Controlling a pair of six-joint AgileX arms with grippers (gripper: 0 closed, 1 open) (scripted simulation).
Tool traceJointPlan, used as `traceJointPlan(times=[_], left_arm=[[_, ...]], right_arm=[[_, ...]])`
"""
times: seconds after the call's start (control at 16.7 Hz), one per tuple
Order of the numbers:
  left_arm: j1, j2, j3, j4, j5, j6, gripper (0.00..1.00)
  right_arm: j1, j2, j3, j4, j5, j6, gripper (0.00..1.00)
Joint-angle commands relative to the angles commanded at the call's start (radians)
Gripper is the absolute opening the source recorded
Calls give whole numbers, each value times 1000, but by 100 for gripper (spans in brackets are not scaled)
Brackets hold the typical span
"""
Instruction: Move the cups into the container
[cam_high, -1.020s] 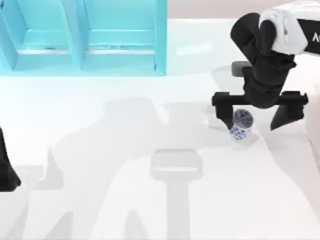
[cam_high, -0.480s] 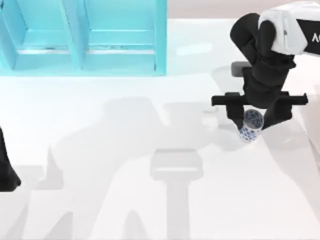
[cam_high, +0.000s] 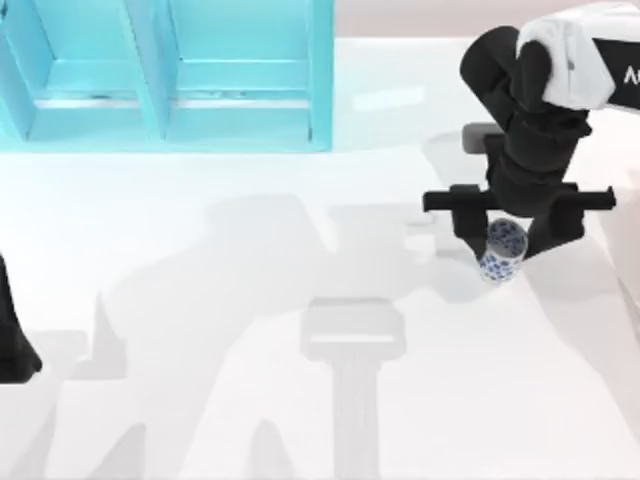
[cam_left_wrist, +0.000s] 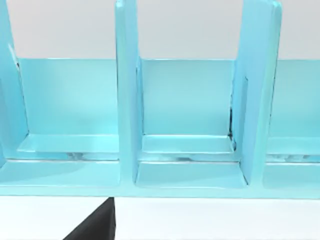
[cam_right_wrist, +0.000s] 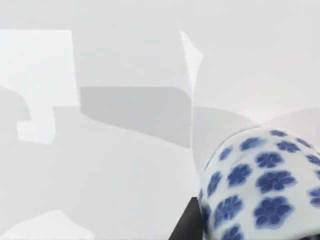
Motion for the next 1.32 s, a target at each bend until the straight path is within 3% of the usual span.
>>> traceJointPlan(times=[0.3, 0.72, 1.08, 1.32], left_arm=[[0, 0, 0, 0, 0, 0, 100], [0, 0, 0, 0, 0, 0, 100], [0, 0, 0, 0, 0, 0, 100], [0, 0, 0, 0, 0, 0, 100]], right_arm=[[-38, -22, 26, -41, 1, -32, 0], [-235, -166, 137, -302, -1, -235, 0], [-252, -171, 139, -313, 0, -253, 0], [-376, -199, 139, -340, 0, -373, 0]])
